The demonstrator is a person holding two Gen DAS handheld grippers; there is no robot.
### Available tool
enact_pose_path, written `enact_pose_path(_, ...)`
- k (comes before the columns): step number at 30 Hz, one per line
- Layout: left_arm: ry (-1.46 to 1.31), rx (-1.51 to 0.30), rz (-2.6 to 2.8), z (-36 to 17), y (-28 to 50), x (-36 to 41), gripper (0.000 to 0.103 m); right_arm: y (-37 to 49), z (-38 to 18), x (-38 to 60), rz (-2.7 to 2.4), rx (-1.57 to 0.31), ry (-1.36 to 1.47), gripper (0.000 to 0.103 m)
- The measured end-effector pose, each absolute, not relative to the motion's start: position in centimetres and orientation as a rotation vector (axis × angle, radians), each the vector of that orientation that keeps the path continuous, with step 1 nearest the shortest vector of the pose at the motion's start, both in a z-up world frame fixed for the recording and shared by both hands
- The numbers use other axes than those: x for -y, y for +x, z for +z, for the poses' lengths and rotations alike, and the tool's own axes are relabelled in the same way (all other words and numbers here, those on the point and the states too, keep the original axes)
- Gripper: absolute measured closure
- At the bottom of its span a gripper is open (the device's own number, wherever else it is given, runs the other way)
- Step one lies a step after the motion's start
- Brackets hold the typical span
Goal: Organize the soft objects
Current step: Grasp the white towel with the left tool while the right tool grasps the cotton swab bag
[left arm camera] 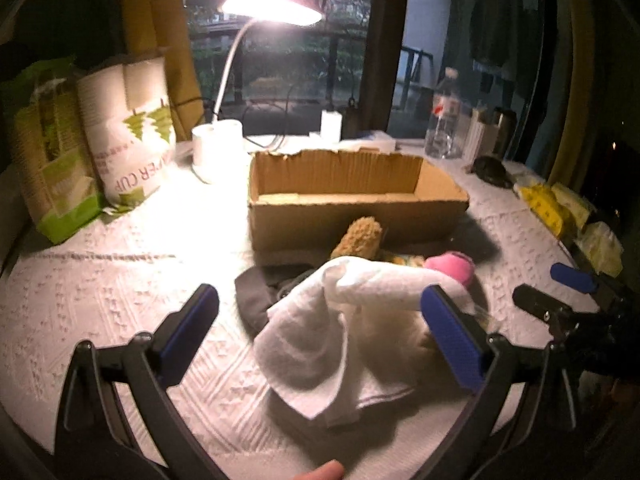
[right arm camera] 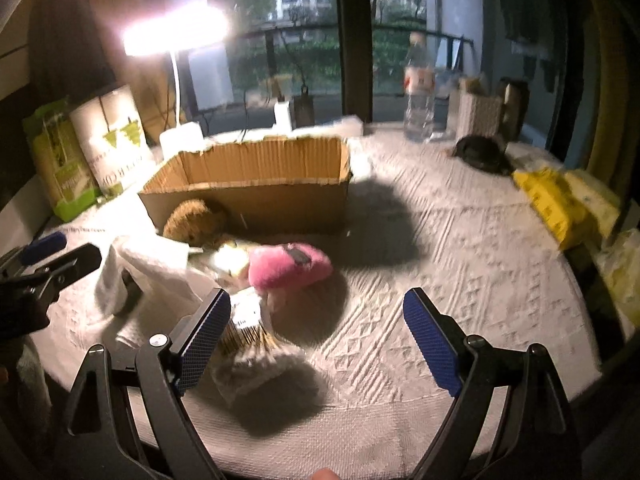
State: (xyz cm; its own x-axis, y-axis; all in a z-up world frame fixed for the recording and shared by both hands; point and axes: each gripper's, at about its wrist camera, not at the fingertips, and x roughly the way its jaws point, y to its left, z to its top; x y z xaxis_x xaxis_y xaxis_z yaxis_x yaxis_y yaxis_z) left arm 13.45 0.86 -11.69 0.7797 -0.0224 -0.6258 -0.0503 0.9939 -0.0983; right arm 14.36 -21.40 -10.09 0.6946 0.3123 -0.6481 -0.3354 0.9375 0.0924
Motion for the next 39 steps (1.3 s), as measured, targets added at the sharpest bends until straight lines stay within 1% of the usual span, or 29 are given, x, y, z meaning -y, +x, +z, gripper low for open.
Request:
enact_pose_path(10, -0.089, -0.739, -0.024, -13.7, 16.8, -0.6, 0.002, 15.7, -13.5, 19.1, 0.531, -0.847, -0.061, 0.013)
enact_pose_path(12, -0.084, -0.742, -0.035, -13.8, 16.9, -0.4, 0.009, 15.9, -13.8, 18.6, 0.544, -0.867, -0.075, 0.013)
enact_pose_path(13, -0.082, -0.75, -0.043, -13.9, 17.0, -0.3, 0.015, 15.8, -14.0, 18.4, 0.551, -0.875, -0.076, 0.013)
enact_pose_path(15, -0.085, -0.77, -0.054, -14.4, 17.1, -0.2, 0.021, 15.8, -14.2, 18.1, 0.564, -0.886, -0.073, 0.013)
enact_pose_path(17, -0.094, -0.786, -0.064, -14.7, 17.3, 0.0, 0.033, 15.7, -14.3, 17.8, 0.573, -0.892, -0.08, 0.013)
enact_pose_path(18, -0.106, -0.792, -0.075, -14.8, 17.3, 0.0, 0.035, 15.6, -14.4, 17.7, 0.572, -0.895, -0.087, 0.014)
enact_pose_path(19, -0.112, -0.793, -0.081, -14.9, 17.2, 0.0, 0.041, 15.5, -14.5, 17.6, 0.568, -0.903, -0.095, 0.017)
enact_pose_path(20, -0.116, -0.793, -0.086, -14.9, 17.1, 0.0, 0.048, 15.6, -14.6, 17.6, 0.569, -0.911, -0.097, 0.026)
enact_pose_path(21, -0.122, -0.795, -0.099, -14.9, 17.1, 0.0, 0.052, 15.5, -14.7, 17.6, 0.574, -0.92, -0.092, 0.032)
enact_pose_path(22, -0.13, -0.798, -0.111, -14.9, 17.1, 0.0, 0.059, 15.5, -14.7, 17.7, 0.571, -0.921, -0.087, 0.033)
enact_pose_path(23, -0.132, -0.804, -0.117, -15.0, 17.0, 0.0, 0.065, 15.5, -14.7, 17.8, 0.569, -0.918, -0.085, 0.037)
enact_pose_path(26, -0.136, -0.796, -0.137, -14.5, 16.5, 0.1, 0.077, 15.2, -14.5, 18.0, 0.565, -0.908, -0.085, 0.039)
enact_pose_path(27, -0.142, -0.787, -0.14, -14.2, 16.3, 0.0, 0.078, 15.1, -14.4, 18.1, 0.561, -0.904, -0.087, 0.04)
enact_pose_path(29, -0.157, -0.774, -0.146, -13.8, 16.1, -0.2, 0.084, 14.8, -14.2, 18.2, 0.551, -0.895, -0.087, 0.041)
enact_pose_path(32, -0.174, -0.751, -0.152, -12.9, 15.6, -0.7, 0.087, 14.5, -13.4, 18.6, 0.536, -0.866, -0.084, 0.041)
enact_pose_path(39, -0.209, -0.697, -0.184, -10.3, 14.2, -1.3, 0.087, 13.6, -11.4, 19.5, 0.527, -0.808, -0.072, 0.041)
